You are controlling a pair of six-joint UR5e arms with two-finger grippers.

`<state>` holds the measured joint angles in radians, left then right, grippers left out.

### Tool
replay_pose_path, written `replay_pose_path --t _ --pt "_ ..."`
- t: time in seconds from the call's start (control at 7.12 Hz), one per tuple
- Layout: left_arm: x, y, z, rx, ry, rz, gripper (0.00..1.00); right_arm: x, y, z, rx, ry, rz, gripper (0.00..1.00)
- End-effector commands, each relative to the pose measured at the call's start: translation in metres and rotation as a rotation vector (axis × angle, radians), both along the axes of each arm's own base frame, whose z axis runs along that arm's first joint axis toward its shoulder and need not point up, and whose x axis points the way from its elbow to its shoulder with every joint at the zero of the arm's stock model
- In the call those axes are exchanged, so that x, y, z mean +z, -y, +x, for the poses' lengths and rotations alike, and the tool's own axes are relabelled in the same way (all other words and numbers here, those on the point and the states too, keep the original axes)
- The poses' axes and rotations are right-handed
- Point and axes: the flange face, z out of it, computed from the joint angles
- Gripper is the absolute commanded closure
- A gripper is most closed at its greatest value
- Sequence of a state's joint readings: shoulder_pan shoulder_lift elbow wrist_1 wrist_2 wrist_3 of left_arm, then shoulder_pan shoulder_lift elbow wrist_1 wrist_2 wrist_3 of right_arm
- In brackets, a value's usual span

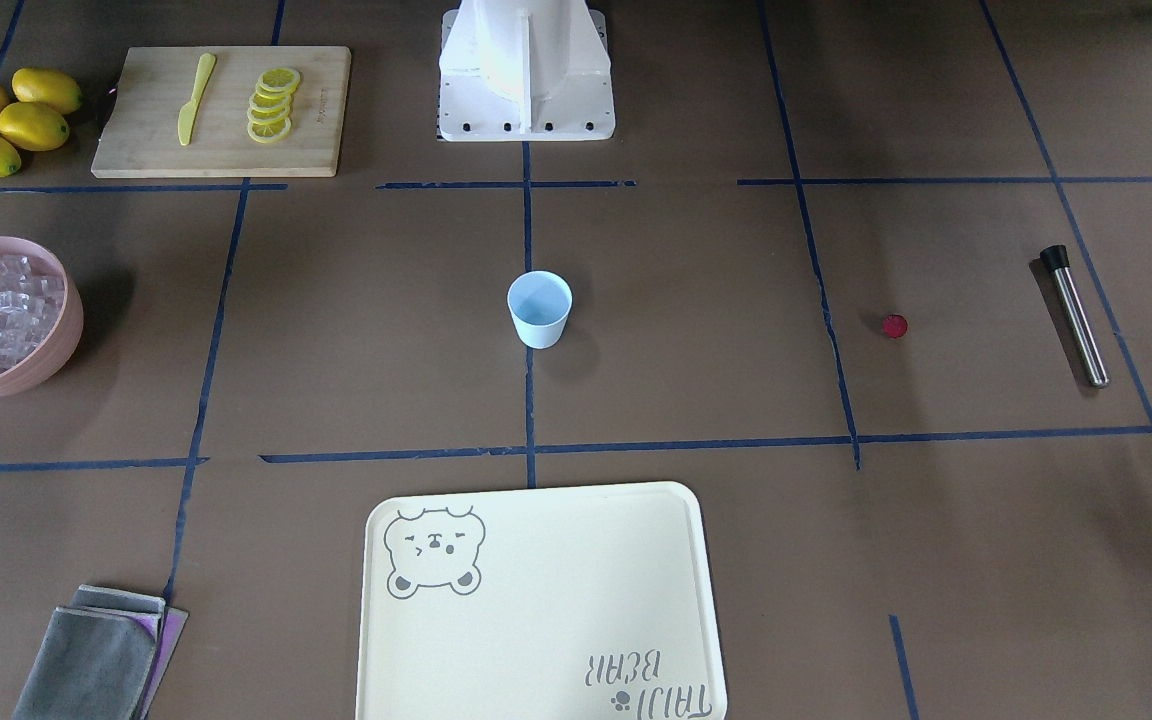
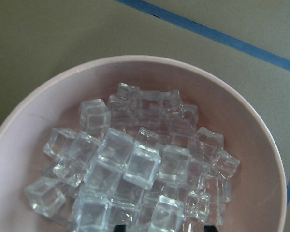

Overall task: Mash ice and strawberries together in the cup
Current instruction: 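Lower the right gripper into the pink bowl and grasp an ice cube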

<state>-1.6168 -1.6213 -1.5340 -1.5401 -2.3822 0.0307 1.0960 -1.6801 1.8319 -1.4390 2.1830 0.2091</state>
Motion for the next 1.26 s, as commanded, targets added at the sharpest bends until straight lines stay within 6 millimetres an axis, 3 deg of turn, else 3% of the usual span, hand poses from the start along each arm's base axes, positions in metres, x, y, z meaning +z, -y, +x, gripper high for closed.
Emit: replay_pose_path --t 0.0,1.12 --pt "-0.0031 0.003 -0.0001 -0.001 0.0 0.005 0.0 0.0067 0.0042 -0.0024 -0.001 -0.007 -0.01 0.38" --pt "-0.0072 0.0054 -0.0001 -0.001 -0.001 0.013 0.0 0.0132 0.0058 -0.0033 0.0 -0.012 -0.024 0.38"
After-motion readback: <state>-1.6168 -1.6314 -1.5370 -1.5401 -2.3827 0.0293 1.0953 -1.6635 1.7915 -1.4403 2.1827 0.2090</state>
